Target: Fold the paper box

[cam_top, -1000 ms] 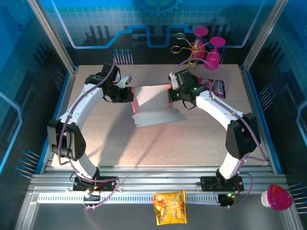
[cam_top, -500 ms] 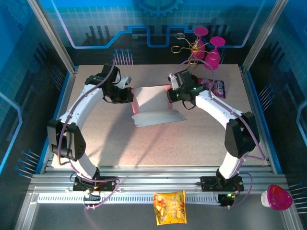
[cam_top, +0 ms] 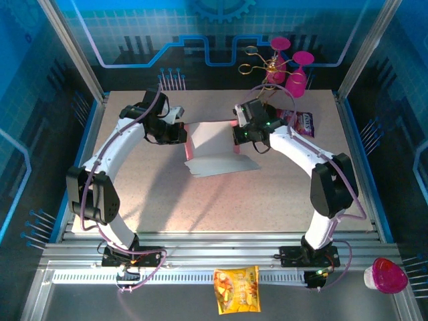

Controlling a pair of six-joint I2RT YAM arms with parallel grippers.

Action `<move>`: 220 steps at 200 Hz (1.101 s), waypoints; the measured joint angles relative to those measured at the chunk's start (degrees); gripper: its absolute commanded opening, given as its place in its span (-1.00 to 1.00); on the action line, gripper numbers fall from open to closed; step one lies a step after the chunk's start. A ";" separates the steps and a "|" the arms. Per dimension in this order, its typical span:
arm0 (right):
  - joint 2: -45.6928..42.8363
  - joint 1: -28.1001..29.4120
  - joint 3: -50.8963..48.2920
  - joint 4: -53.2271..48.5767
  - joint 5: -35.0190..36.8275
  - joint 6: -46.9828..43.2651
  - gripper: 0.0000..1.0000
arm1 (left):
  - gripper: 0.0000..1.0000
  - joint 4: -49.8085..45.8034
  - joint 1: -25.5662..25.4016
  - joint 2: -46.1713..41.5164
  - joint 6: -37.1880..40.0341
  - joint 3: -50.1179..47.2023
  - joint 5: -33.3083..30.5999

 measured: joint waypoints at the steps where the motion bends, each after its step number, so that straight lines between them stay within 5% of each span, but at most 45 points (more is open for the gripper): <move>1: 0.02 0.04 0.07 -0.07 0.13 0.00 -1.00 | -1.00 0.00 0.00 0.00 0.02 0.00 0.00; 133: 12.22 12.00 22.82 -31.19 39.17 18.18 -1.00 | -1.00 1.22 -2.54 0.13 -0.02 0.02 -1.49; 176: 11.56 11.78 21.40 -29.83 38.27 17.90 -1.00 | -1.00 1.20 -2.71 0.24 -0.07 0.02 -1.53; 220: 7.39 7.96 17.11 -24.00 26.88 13.90 -1.00 | -1.00 1.27 -2.73 0.24 -0.52 0.02 -1.46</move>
